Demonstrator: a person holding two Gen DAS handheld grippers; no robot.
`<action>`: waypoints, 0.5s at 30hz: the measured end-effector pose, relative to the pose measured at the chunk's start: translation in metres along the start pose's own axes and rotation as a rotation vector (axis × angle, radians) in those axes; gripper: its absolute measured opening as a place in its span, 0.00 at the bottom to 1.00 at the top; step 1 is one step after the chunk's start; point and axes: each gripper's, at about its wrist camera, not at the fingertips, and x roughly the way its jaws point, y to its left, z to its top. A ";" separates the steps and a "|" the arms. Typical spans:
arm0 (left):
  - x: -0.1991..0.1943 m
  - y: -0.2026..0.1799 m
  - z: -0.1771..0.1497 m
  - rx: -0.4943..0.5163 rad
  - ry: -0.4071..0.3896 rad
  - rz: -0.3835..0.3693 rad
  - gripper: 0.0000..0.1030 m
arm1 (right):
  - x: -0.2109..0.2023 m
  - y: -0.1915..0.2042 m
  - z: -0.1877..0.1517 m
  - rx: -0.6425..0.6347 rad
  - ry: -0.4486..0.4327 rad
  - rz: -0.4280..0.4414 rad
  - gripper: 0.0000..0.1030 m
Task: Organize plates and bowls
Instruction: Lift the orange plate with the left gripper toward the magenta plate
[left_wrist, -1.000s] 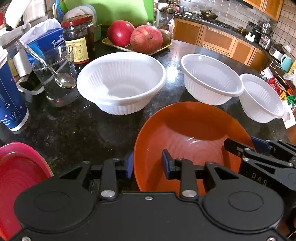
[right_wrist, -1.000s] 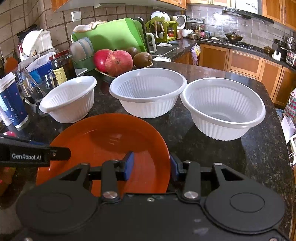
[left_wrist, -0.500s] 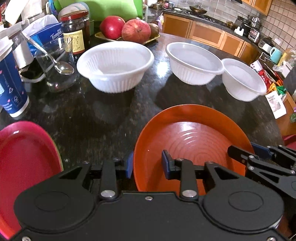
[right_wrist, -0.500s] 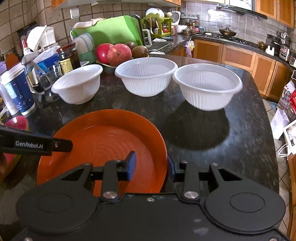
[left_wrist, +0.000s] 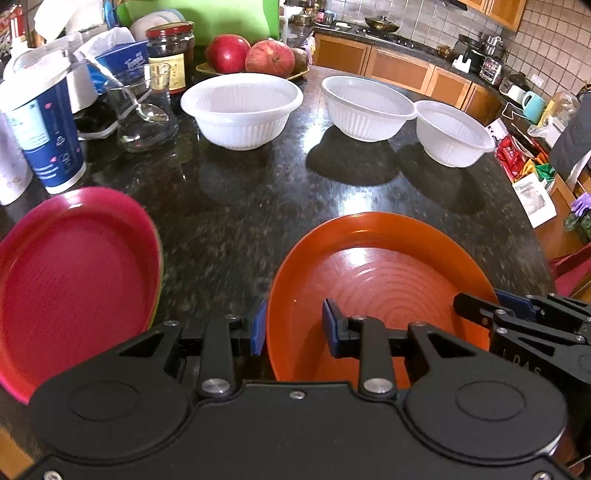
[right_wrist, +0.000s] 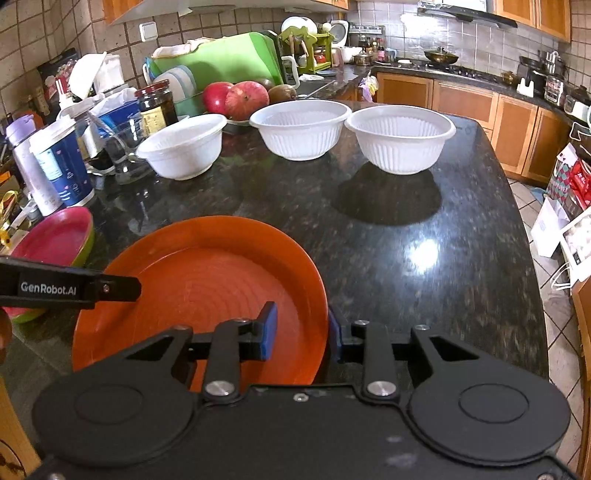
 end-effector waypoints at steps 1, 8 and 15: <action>-0.003 0.001 -0.004 0.002 -0.004 -0.001 0.39 | -0.003 0.001 -0.003 0.002 0.001 0.003 0.30; -0.016 0.003 -0.022 -0.011 -0.019 -0.005 0.37 | -0.018 0.006 -0.019 -0.001 -0.009 -0.001 0.25; -0.024 0.003 -0.034 -0.020 -0.042 -0.009 0.33 | -0.027 0.006 -0.027 0.014 -0.021 -0.002 0.21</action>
